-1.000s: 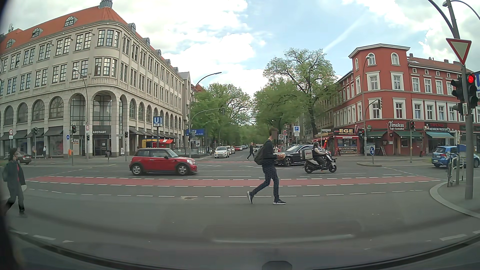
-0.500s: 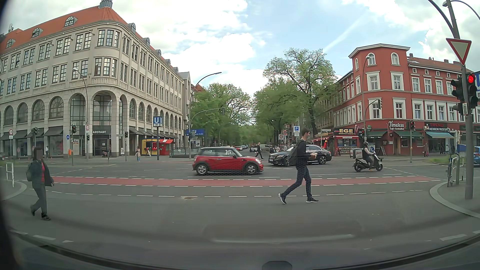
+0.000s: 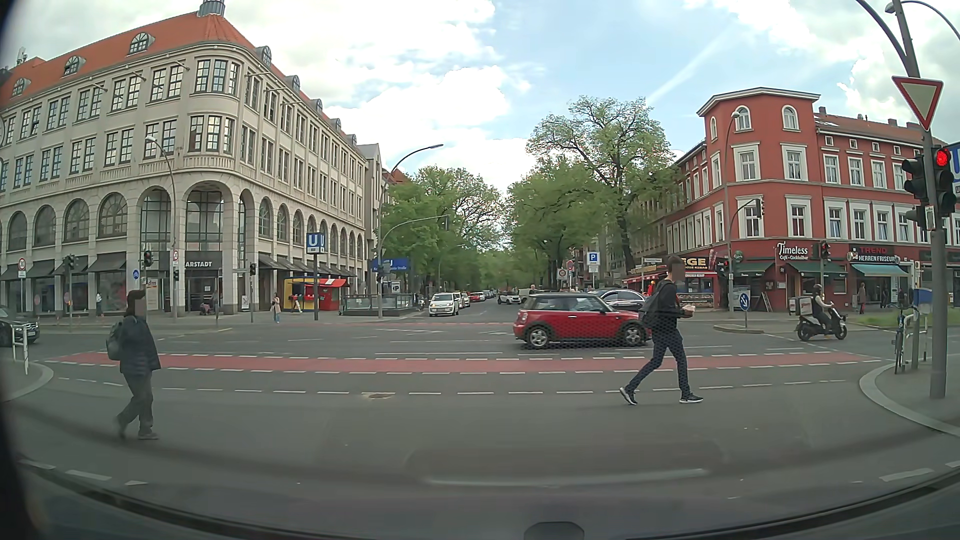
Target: Follow the waypoints while adhering to traffic rules and regulations
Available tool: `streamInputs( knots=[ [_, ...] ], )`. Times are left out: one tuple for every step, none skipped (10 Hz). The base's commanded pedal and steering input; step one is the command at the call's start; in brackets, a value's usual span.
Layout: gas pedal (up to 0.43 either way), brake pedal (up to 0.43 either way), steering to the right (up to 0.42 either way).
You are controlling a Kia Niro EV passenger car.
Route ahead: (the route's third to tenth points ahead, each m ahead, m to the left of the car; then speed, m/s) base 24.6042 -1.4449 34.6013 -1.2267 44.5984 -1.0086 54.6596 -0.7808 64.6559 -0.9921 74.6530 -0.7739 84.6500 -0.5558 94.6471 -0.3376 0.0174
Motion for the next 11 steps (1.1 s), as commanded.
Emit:
streamInputs(
  knots=[
    [0.0,0.427,-0.003],
    [0.0,0.421,-0.003],
    [0.0,0.415,-0.003],
    [0.0,0.415,-0.003],
    [0.0,0.409,-0.003],
    [0.0,0.409,-0.003],
    [0.0,0.402,-0.003],
    [0.0,0.402,-0.003],
    [0.0,0.402,-0.003],
    [0.0,0.402,-0.003],
    [0.0,0.402,-0.003]
  ],
)
